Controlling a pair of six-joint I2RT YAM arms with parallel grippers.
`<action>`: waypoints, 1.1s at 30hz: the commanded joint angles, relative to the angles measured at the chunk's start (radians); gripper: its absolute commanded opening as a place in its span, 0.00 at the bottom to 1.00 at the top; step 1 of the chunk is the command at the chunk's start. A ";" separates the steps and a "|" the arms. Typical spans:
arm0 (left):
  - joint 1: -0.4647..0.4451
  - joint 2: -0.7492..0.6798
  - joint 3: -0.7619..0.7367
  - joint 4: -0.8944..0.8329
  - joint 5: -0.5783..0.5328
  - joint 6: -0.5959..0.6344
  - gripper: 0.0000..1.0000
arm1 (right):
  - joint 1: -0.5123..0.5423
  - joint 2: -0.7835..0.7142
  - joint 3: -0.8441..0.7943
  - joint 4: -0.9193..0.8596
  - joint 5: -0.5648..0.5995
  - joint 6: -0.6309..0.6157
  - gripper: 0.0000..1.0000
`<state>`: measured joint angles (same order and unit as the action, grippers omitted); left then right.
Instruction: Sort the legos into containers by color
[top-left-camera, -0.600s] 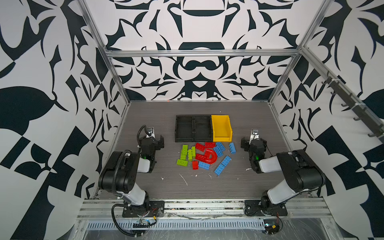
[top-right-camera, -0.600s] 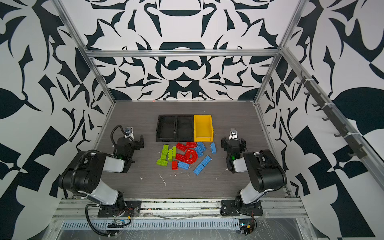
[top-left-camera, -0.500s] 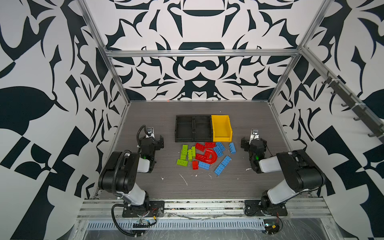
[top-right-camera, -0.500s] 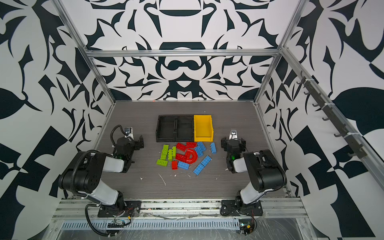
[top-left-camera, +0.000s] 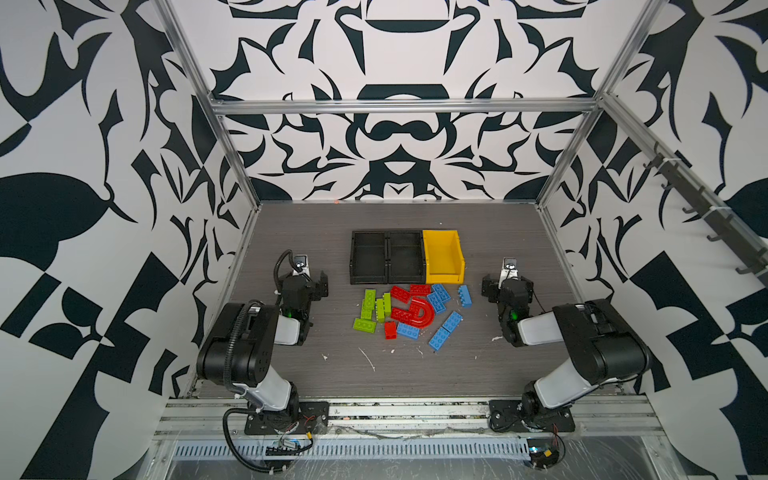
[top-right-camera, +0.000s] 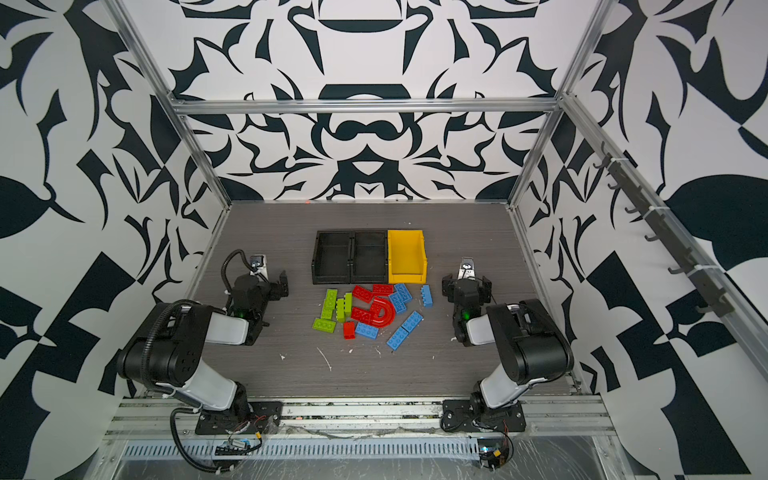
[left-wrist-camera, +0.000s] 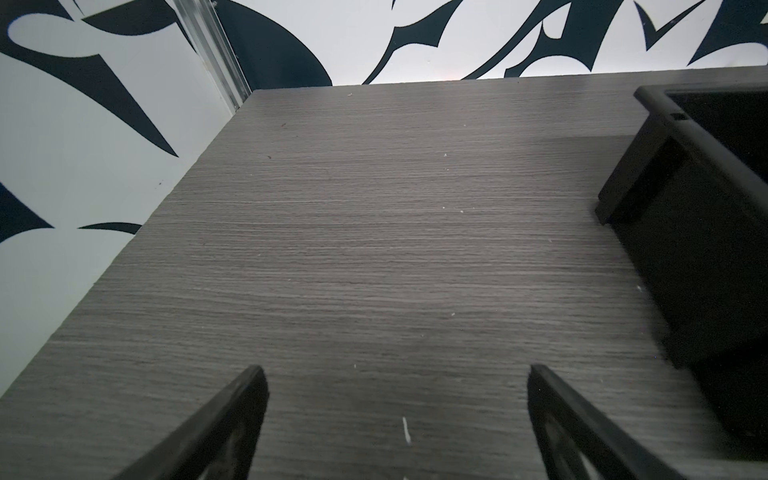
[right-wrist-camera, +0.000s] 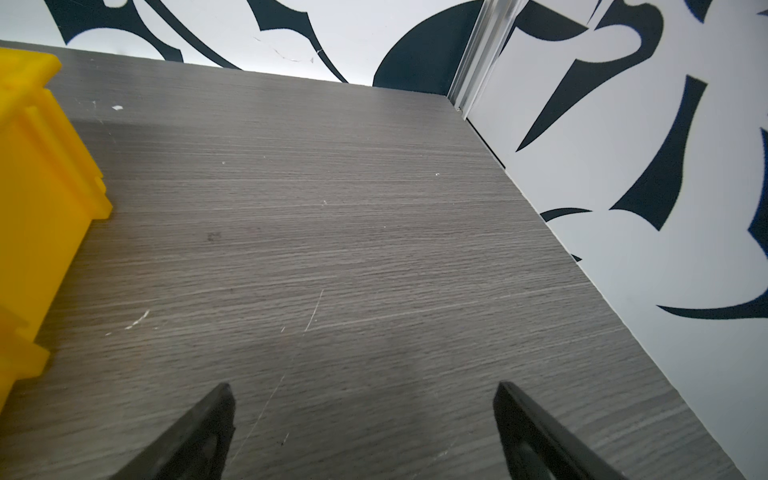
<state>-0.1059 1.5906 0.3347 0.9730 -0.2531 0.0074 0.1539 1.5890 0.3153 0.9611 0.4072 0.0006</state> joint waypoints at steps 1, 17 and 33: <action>0.004 -0.020 0.019 0.001 0.007 -0.004 1.00 | -0.003 -0.017 0.022 0.023 0.007 0.005 0.99; 0.004 -0.019 0.018 0.000 0.008 -0.004 1.00 | -0.002 -0.015 0.022 0.020 0.006 0.005 0.99; -0.220 -0.237 0.118 -0.279 -0.282 0.114 1.00 | 0.058 -0.440 0.191 -0.599 0.005 0.196 0.94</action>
<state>-0.2195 1.4376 0.3637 0.8387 -0.4099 0.0399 0.2001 1.2381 0.4202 0.6018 0.4503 0.0700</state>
